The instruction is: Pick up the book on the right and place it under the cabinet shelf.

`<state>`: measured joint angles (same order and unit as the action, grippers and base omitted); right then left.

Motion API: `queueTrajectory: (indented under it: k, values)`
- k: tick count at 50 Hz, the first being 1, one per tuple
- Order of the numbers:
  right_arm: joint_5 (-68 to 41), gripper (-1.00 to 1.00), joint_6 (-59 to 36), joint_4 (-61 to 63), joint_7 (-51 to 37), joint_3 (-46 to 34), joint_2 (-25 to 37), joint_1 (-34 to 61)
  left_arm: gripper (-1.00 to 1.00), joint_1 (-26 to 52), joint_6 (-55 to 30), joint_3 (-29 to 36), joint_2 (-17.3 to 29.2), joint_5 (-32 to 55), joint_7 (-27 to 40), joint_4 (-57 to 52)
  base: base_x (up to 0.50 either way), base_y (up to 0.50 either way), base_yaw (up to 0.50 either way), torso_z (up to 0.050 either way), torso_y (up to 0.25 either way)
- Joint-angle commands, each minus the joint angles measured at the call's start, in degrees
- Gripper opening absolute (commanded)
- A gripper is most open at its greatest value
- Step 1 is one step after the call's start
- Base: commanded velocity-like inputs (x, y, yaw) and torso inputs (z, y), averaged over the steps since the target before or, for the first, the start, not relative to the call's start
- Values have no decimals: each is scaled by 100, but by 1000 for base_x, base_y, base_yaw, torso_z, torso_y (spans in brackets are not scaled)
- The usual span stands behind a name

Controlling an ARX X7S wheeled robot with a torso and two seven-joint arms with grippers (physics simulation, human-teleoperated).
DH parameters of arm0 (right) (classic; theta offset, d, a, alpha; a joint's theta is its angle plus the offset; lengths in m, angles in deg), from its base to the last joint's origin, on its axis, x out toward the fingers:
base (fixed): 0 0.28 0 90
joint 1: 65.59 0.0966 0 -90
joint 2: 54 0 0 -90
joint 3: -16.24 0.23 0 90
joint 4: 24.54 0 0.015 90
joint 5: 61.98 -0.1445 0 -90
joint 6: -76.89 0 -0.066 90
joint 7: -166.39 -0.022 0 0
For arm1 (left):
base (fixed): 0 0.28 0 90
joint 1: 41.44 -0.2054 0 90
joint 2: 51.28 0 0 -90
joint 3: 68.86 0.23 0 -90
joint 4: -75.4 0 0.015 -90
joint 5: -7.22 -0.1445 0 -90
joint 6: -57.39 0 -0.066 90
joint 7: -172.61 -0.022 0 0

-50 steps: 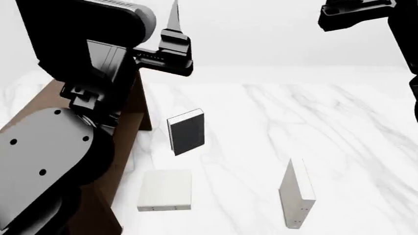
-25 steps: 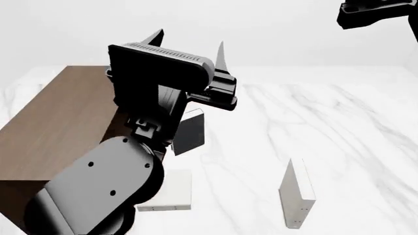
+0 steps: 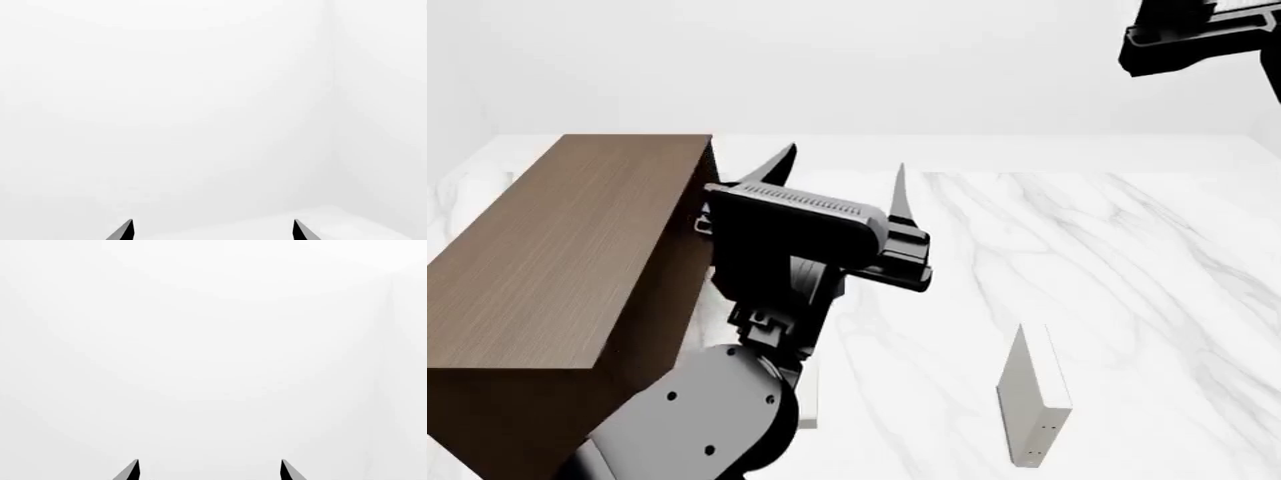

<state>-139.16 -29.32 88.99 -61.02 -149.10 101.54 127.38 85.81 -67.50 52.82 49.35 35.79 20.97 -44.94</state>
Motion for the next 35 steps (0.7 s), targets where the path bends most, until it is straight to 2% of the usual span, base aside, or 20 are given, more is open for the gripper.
queueTrajectory:
  k: [1, 12, 35]
  values:
    - [34, 100, 106, 37, 9, -17, 73, -158, 100, -359, 399, 256, -61, -203, 12, 187, 0, 0, 0, 0, 0]
    - [85, 100, 289, 104, -38, -57, 182, -394, 100, -922, 1075, 399, 74, -345, -188, 668, 0, 0, 0, 0, 0]
    - [143, 100, 368, 192, -72, -84, 253, -590, 100, -1573, 1995, 406, -120, -132, -458, 1420, 0, 0, 0, 0, 0]
